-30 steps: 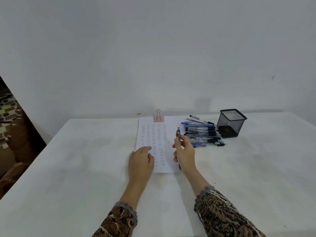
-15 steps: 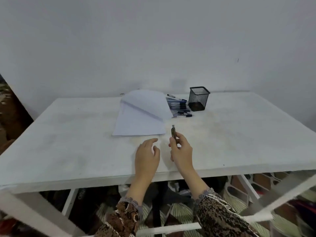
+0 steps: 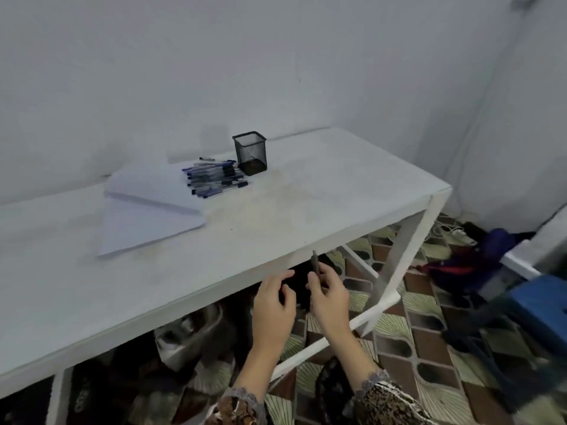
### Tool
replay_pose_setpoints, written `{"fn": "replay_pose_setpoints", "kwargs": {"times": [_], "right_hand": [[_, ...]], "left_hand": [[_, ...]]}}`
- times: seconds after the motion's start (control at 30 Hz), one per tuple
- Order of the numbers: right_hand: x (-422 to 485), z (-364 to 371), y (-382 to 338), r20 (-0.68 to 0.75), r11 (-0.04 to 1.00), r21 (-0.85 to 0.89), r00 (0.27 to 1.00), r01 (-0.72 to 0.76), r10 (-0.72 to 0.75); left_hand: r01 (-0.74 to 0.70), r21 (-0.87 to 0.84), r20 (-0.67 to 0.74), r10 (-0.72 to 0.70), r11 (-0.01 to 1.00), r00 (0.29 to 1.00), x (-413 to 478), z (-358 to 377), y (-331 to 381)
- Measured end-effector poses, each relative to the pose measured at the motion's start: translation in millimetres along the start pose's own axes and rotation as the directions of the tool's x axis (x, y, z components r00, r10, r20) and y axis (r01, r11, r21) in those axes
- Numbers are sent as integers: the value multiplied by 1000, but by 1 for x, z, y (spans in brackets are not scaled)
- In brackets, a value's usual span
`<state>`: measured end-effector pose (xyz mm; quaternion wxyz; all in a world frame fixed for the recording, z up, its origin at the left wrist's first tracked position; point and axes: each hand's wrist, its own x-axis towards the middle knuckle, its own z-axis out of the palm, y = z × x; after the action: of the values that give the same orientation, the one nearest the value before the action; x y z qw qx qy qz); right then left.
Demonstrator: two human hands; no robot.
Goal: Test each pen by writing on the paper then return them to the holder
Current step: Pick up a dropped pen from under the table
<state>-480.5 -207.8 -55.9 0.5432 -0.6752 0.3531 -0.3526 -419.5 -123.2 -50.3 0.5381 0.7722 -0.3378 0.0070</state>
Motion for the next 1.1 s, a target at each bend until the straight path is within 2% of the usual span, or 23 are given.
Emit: {"fn": "replay_pose_setpoints", "kwargs": {"times": [0.3,0.5,0.8,0.97,1.1], "right_hand": [[-34,-55,115,-215,987,-6,964,-159,155],[-52,-79,248,-350,951,-8,892,-309,287],[-58,-86,467,-423,838,-43,770,-543,477],[-59,-76,539,-355,781,-152,771,-605,529],[-56,-72,558,-341,742,-156,740,-653,579]], "left_hand": [[26,-34,302,-14,999,953,-50,83,-52],[44,3,423,-41,999,905,-98,160,-126],[26,83,559,-68,996,826,-165,280,-277],[26,112,578,-86,993,811,-180,314,-332],[62,119,574,-120,991,810,-179,324,-350]]}}
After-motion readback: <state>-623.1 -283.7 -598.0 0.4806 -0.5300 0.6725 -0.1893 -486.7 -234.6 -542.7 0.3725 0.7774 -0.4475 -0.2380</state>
